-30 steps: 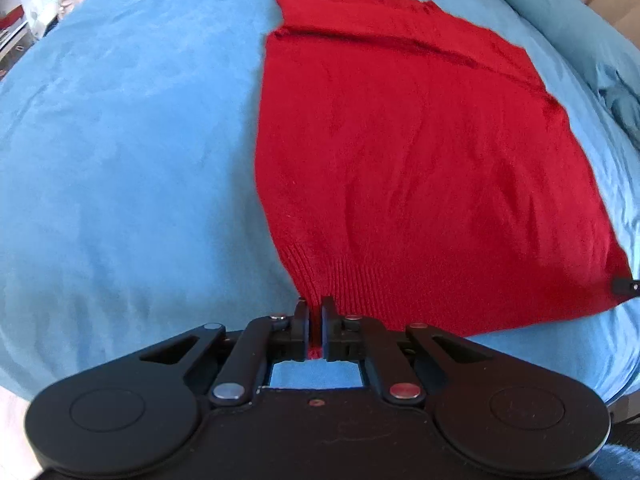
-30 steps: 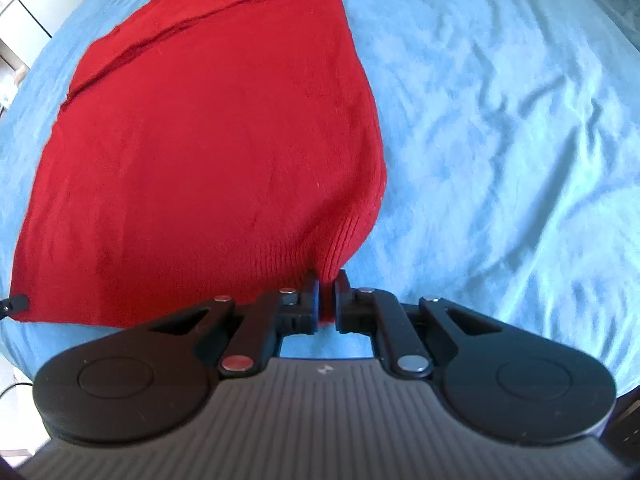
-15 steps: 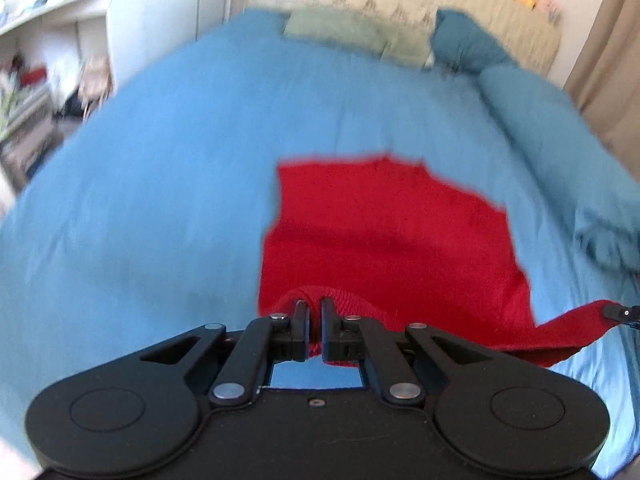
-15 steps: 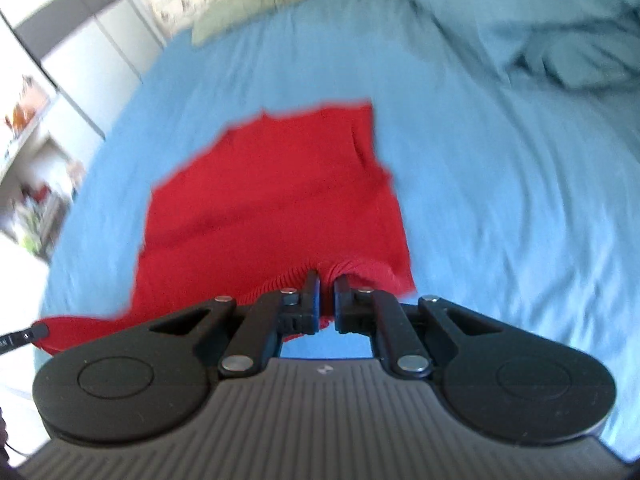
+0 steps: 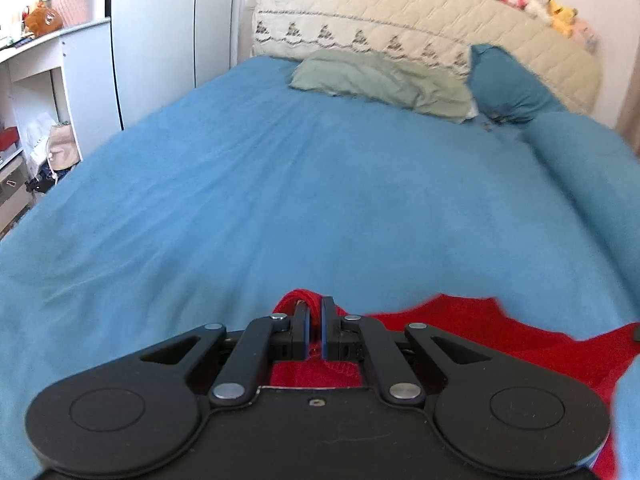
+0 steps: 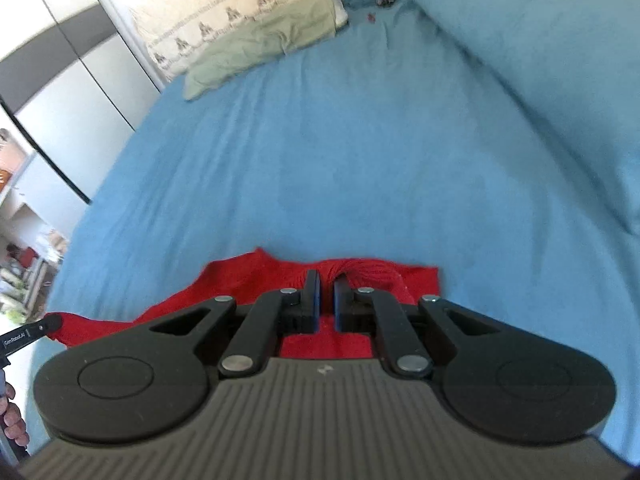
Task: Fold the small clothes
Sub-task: 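Grasp the hem with both grippers and lift it toward the collar, then lay the hem onto the collar and open both grippers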
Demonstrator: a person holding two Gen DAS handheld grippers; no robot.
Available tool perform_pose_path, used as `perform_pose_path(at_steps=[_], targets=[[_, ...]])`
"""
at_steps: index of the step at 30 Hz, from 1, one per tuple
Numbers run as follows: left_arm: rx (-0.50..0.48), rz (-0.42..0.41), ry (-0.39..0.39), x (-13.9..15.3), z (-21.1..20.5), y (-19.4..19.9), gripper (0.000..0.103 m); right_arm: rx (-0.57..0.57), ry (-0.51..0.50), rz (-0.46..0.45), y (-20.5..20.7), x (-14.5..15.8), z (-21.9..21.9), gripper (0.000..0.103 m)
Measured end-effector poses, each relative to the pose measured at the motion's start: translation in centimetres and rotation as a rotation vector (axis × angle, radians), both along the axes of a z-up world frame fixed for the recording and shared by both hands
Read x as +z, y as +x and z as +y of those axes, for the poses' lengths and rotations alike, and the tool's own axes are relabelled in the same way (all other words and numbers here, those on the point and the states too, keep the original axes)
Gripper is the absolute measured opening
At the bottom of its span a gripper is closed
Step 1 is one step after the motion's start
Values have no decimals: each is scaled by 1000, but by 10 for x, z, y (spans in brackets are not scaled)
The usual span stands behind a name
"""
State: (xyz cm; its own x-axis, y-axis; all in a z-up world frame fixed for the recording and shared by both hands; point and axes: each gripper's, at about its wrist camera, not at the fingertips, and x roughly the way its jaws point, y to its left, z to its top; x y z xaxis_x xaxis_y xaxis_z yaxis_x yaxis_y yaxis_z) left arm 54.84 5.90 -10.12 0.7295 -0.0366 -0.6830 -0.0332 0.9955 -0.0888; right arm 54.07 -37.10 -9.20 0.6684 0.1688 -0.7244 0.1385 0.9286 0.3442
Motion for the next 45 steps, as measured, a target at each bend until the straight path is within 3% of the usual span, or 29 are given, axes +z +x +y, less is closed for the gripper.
perform_pose_path(at_steps=[5, 10, 13, 14, 16, 17, 18, 20, 23, 27, 32, 36, 39, 42, 45], targets=[[49, 57, 49, -56, -10, 45, 5, 8, -36, 56, 52, -58, -4, 21], [101, 92, 44, -77, -7, 64, 5, 15, -64, 76, 77, -88, -5, 22], [106, 85, 56, -81, -14, 67, 7, 24, -100, 66, 71, -90, 4, 24], [108, 84, 64, -81, -16, 70, 12, 28, -101, 52, 70, -89, 4, 27], [97, 81, 74, -79, -18, 71, 36, 28, -106, 30, 70, -82, 6, 49], [92, 68, 83, -75, -18, 67, 66, 27, -119, 13, 68, -78, 7, 75], [85, 47, 99, -69, -18, 64, 83, 25, -142, -17, 64, -70, 8, 91], [67, -22, 135, -53, -19, 48, 89, 44, -158, -75, 53, -56, 11, 101], [-41, -52, 101, -39, -24, 22, 103, 127, -158, -86, 40, -51, 23, 103], [-159, 66, 51, -63, -30, 16, 103, 182, -225, -42, 35, -69, 44, 103], [-128, 188, 49, -105, -25, 25, 103, 137, -175, 49, 43, -105, 40, 103], [-147, 176, 62, -106, -23, 22, 103, 153, -198, 35, 41, -113, 43, 103], [-129, 175, 119, -93, -28, 15, 103, 188, -233, 29, 39, -99, 50, 103], [-133, 134, 203, -66, -40, -2, 103, 188, -226, -53, 21, -61, 51, 103], [-158, 127, 214, -40, -57, -25, 103, 139, -247, -74, -11, -21, 48, 103]])
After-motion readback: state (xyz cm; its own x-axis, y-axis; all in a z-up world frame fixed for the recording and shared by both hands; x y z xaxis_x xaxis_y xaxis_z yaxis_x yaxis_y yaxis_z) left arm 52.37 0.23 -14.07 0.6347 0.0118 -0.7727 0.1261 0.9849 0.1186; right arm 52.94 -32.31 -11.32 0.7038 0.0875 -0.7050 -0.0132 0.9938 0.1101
